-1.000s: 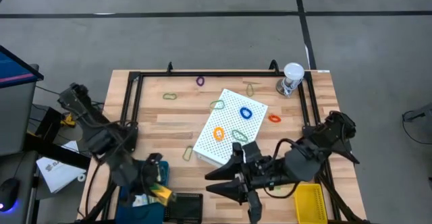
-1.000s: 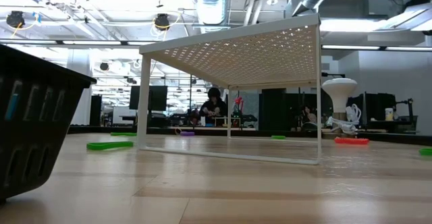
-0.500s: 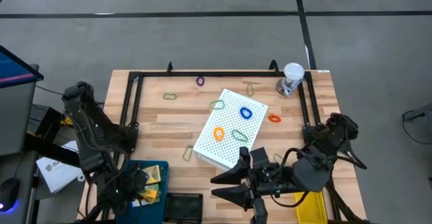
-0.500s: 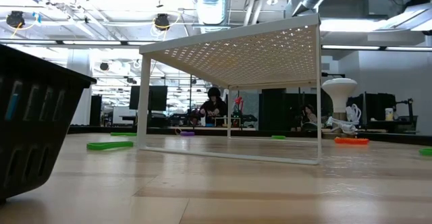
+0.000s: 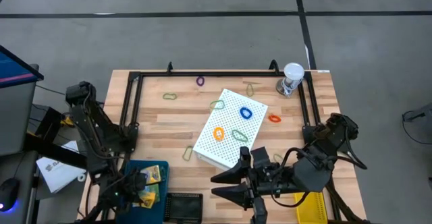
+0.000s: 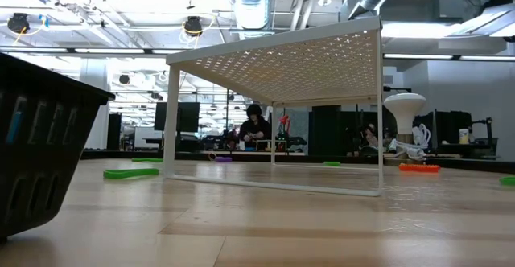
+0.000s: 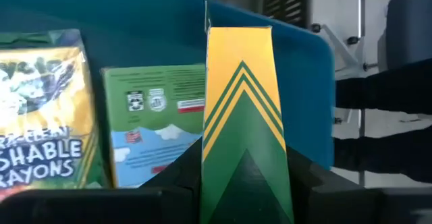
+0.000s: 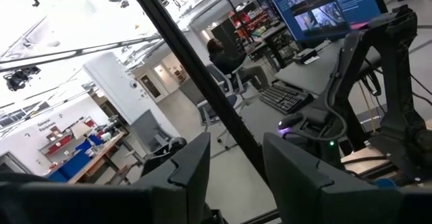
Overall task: Pick & Place Office Desk Supplies
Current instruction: Put the yellow crayon box into the blue bin, then put the green spring keychain into the yellow bin
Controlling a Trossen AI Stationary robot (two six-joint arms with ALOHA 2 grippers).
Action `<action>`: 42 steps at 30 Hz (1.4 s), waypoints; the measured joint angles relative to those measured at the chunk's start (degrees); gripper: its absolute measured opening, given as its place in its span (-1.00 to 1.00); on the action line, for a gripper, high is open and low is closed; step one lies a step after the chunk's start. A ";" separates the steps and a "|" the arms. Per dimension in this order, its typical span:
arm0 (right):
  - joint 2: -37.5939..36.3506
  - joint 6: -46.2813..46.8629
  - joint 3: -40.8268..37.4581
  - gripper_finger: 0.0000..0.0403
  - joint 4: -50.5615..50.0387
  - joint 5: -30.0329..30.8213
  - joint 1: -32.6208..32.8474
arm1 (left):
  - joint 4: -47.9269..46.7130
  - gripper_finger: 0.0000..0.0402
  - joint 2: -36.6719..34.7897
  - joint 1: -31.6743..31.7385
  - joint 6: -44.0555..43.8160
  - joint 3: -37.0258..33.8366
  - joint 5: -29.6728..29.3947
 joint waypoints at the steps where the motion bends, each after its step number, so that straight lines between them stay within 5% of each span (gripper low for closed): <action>1: 0.00 0.00 0.00 -0.33 0.00 0.00 0.00 | 0.16 -0.49 0.00 -0.02 -0.02 -0.40 0.02; 6: 0.01 0.44 0.00 -0.33 0.00 -0.02 0.00 | 1.11 -0.42 -0.01 -0.02 -0.10 -1.78 -0.28; 22: 0.02 0.44 0.00 -0.33 -0.05 -0.17 0.04 | -3.65 0.34 -6.47 0.00 -1.47 -3.03 -3.32; 34: 0.02 0.44 0.00 -0.33 -0.28 -0.20 0.04 | -16.57 0.29 -18.19 0.57 -1.32 -3.01 -5.65; 42: 0.02 0.20 0.00 -0.33 -0.37 -0.20 0.04 | -3.55 0.20 -19.85 0.59 6.10 -3.01 -6.69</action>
